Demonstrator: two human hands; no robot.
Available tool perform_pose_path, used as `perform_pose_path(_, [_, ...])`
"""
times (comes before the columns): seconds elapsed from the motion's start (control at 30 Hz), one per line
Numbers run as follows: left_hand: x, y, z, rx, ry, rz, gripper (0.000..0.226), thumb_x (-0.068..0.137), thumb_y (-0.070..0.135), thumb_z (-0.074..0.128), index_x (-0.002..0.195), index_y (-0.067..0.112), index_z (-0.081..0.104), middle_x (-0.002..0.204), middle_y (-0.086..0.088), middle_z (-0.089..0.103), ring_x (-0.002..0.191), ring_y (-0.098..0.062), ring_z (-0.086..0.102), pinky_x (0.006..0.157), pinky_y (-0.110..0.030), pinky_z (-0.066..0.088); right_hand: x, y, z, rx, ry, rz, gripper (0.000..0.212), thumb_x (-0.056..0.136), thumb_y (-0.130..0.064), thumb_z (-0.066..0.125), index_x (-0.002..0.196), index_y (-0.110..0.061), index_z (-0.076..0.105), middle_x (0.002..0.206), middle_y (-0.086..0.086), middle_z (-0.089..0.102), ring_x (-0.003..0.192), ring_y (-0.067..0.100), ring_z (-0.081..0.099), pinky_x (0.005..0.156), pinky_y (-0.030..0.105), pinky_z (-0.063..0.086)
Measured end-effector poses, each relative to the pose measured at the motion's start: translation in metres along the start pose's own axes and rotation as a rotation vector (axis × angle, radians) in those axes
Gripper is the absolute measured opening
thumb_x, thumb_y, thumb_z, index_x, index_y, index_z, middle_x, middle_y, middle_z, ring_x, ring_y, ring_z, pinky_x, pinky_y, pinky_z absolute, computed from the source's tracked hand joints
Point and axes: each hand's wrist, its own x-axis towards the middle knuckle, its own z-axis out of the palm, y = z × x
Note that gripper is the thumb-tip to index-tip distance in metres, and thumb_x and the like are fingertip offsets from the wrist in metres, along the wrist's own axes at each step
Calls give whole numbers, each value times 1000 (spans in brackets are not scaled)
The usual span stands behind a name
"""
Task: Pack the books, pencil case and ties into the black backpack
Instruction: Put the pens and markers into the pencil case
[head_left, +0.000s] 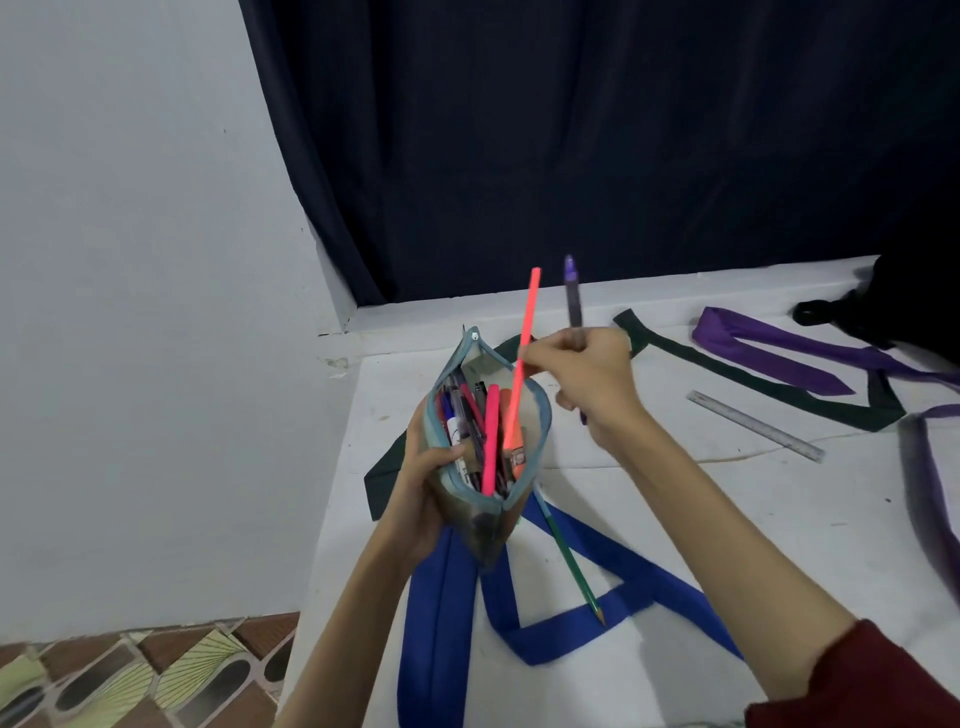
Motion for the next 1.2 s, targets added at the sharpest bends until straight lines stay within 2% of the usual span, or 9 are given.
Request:
perform_pose_path(0.1, [3, -4, 7, -30, 1, 22, 79, 63, 24, 71, 137, 24, 43, 128, -17, 57, 114, -38, 58, 82, -44, 53, -5, 9, 14, -148, -42, -6, 19, 74, -3, 70, 60, -10, 60, 70, 5, 67, 57, 10, 58, 46, 18, 39])
perform_pose_path(0.27, [11, -8, 10, -21, 6, 37, 80, 64, 25, 72, 138, 28, 40, 130, -17, 56, 116, -39, 57, 93, -52, 49, -6, 16, 16, -446, -203, -7, 12, 74, -9, 68, 65, -6, 62, 64, 9, 69, 68, 20, 70, 74, 36, 58])
perform_pose_path(0.43, [13, -8, 16, 20, -31, 53, 84, 64, 28, 72, 139, 30, 37, 131, -17, 55, 116, -38, 57, 88, -49, 52, 0, 8, 15, -565, -345, 28, 15, 81, -14, 66, 67, -8, 63, 50, 0, 62, 48, 5, 59, 53, 18, 43])
perform_pose_path(0.57, [13, -7, 19, -12, -36, 43, 87, 61, 28, 72, 140, 27, 36, 130, -16, 55, 114, -34, 59, 81, -40, 54, 7, 8, 16, -561, -339, 30, 14, 81, -17, 67, 81, -3, 66, 56, 2, 62, 53, 11, 59, 57, 23, 46])
perform_pose_path(0.67, [14, -6, 17, -48, -29, 29, 88, 60, 28, 73, 140, 23, 38, 130, -18, 55, 111, -33, 60, 82, -41, 54, 8, 3, 11, -395, -230, 7, 14, 86, -15, 59, 95, -5, 57, 65, 5, 58, 52, 14, 53, 50, 25, 44])
perform_pose_path(0.73, [14, -5, 15, -66, -15, 16, 87, 60, 28, 73, 139, 21, 39, 129, -19, 56, 108, -32, 62, 78, -39, 55, 7, 0, 6, -287, -265, 32, 13, 89, -5, 49, 102, -5, 50, 65, 10, 62, 47, 17, 56, 45, 26, 47])
perform_pose_path(0.9, [15, -4, 10, -73, -16, 15, 83, 63, 26, 72, 139, 19, 40, 128, -18, 58, 112, -35, 60, 80, -40, 54, 6, 5, 3, -559, -238, -113, 11, 81, -10, 63, 85, -14, 53, 78, 8, 69, 71, 20, 68, 73, 38, 58])
perform_pose_path(1.07, [13, -5, 10, -74, -27, 0, 82, 63, 26, 72, 138, 17, 41, 127, -19, 58, 108, -33, 61, 78, -39, 54, 9, 11, 12, -654, -293, -213, 11, 82, -22, 68, 86, -16, 59, 88, 2, 63, 83, 18, 63, 71, 30, 54])
perform_pose_path(1.2, [10, -4, 1, -123, -5, -29, 84, 61, 27, 72, 138, 10, 41, 118, -20, 60, 99, -30, 64, 73, -37, 55, 12, 8, 3, -428, -207, -335, 8, 84, -17, 65, 78, -12, 67, 76, 1, 66, 76, 17, 61, 72, 34, 52])
